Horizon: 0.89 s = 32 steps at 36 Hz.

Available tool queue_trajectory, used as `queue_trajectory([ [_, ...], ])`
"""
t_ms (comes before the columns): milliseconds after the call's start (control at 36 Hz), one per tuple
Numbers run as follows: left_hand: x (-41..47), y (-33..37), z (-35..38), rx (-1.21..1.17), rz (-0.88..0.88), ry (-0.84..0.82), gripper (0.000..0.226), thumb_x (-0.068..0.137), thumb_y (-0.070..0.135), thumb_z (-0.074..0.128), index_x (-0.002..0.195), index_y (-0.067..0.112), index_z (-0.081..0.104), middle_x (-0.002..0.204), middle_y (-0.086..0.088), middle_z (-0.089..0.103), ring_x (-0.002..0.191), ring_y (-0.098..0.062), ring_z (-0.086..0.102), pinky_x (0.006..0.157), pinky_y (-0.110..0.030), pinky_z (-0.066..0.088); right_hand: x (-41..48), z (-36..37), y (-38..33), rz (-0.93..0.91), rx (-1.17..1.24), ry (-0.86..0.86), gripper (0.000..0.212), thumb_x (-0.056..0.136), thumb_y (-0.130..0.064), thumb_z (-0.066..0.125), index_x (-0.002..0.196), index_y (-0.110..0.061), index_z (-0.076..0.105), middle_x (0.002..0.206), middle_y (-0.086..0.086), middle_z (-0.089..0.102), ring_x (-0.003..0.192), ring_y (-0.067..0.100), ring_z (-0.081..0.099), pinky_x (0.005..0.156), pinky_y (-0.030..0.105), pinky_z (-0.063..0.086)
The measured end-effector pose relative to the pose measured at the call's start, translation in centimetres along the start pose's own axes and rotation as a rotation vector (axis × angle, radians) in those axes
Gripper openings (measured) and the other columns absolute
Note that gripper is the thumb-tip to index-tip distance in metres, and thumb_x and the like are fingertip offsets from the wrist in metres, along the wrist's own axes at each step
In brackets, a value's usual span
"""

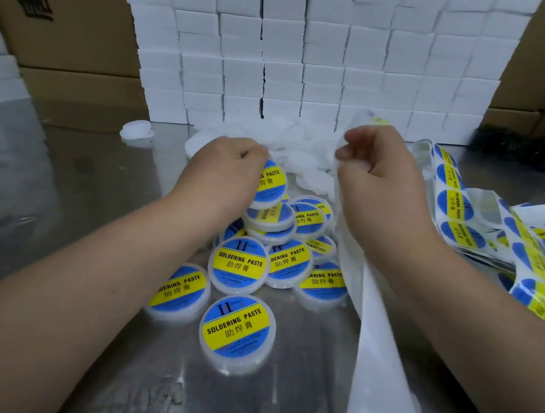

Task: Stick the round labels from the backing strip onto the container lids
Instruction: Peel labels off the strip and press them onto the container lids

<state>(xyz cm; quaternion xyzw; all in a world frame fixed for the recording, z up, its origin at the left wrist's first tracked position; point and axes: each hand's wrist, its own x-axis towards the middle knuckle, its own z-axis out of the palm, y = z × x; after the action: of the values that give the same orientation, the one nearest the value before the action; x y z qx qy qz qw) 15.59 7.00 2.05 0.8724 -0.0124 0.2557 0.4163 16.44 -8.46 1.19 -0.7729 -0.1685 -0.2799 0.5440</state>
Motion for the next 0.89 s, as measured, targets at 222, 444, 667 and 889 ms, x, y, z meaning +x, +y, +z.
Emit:
queue_trajectory([
  [222, 0.3, -0.9, 0.5, 0.196, -0.045, -0.156, 0.034, 0.088, 0.021, 0.044, 0.117, 0.031, 0.059, 0.127, 0.003, 0.053, 0.108, -0.016, 0.049, 0.082, -0.024, 0.035, -0.5, 0.1, 0.0, -0.072, -0.078, 0.035, 0.057, 0.076, 0.000, 0.047, 0.129, -0.020, 0.042, 0.128, -0.006, 0.037, 0.096, 0.012, 0.043, 0.090, 0.019, 0.039],
  [444, -0.2, -0.7, 0.4, 0.199, 0.145, -0.077, 0.044, 0.086, 0.028, 0.056, 0.129, 0.033, 0.048, 0.129, 0.007, 0.049, 0.122, -0.013, 0.040, 0.090, -0.021, 0.028, 0.6, -0.3, 0.1, 0.218, 0.024, 0.135, 0.057, 0.071, -0.012, 0.054, 0.123, -0.028, 0.036, 0.118, 0.003, 0.048, 0.100, 0.020, 0.053, 0.085, 0.034, 0.046],
  [667, -1.5, 0.6, 0.7, 0.180, 0.345, -0.170, 0.061, 0.084, 0.040, 0.054, 0.141, 0.035, 0.031, 0.144, 0.014, 0.033, 0.130, -0.002, 0.023, 0.089, -0.004, 0.013, 0.4, -0.2, -0.3, 0.431, 0.342, -0.148, 0.019, 0.072, 0.009, 0.047, 0.071, -0.009, 0.055, 0.054, 0.001, 0.051, 0.048, 0.016, 0.045, 0.049, 0.021, 0.037],
  [889, -1.6, 0.9, 0.5, 0.150, 0.348, -0.210, 0.058, 0.086, 0.039, 0.052, 0.140, 0.040, 0.031, 0.149, 0.014, 0.027, 0.135, -0.002, 0.019, 0.095, -0.006, 0.011, 0.0, -0.2, -0.9, 0.410, 0.487, -0.297, 0.021, 0.070, 0.004, 0.044, 0.076, -0.010, 0.058, 0.065, 0.006, 0.052, 0.065, 0.022, 0.049, 0.062, 0.032, 0.039],
])
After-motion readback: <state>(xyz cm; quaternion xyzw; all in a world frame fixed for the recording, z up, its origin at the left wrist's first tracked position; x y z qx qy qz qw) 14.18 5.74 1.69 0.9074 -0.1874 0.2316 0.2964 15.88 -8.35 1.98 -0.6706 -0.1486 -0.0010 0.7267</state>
